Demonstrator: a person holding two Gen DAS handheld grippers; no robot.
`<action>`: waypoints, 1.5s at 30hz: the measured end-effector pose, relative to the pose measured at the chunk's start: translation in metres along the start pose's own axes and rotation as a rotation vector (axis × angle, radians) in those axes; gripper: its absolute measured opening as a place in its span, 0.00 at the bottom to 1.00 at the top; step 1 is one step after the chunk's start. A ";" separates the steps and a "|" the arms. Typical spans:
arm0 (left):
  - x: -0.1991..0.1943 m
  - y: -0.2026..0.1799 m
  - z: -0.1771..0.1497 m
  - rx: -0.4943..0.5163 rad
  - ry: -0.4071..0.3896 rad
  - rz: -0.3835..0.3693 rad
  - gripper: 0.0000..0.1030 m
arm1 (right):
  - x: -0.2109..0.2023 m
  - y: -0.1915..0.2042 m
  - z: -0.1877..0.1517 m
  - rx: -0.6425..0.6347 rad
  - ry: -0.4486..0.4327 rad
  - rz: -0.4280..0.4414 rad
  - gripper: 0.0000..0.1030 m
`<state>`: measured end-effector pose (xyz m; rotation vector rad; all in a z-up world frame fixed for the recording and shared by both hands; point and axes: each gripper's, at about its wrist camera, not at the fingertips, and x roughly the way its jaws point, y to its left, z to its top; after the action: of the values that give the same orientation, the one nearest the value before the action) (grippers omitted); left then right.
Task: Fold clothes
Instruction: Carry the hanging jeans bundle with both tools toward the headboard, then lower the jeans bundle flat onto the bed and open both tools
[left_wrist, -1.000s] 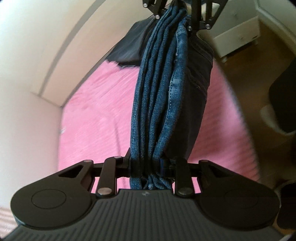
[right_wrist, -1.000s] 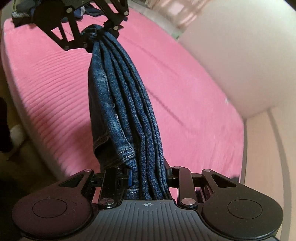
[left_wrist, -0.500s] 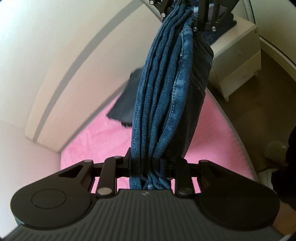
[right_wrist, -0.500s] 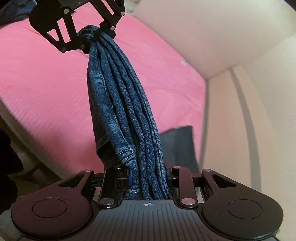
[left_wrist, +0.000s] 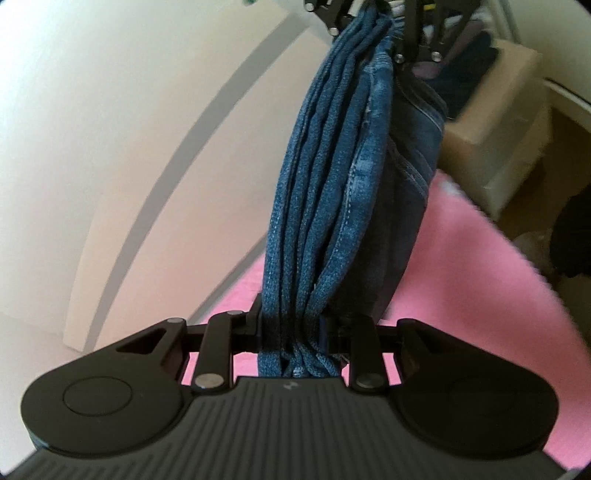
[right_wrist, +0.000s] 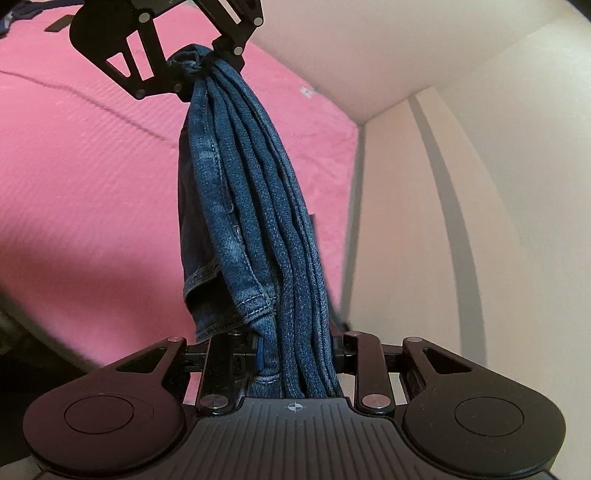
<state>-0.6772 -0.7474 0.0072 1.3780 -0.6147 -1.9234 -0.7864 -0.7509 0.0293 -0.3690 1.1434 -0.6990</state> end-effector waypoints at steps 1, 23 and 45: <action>0.016 0.012 0.007 -0.008 0.014 0.015 0.23 | 0.010 -0.013 -0.004 -0.005 -0.010 -0.006 0.26; 0.331 -0.084 -0.002 -0.151 0.330 0.011 0.22 | 0.264 -0.004 -0.164 -0.079 -0.070 0.136 0.30; 0.270 -0.103 -0.037 -0.220 0.352 -0.063 0.32 | 0.194 0.014 -0.170 0.077 0.068 0.169 0.48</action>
<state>-0.7244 -0.8836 -0.2462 1.5545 -0.1866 -1.6807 -0.8924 -0.8575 -0.1808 -0.1818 1.1927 -0.6086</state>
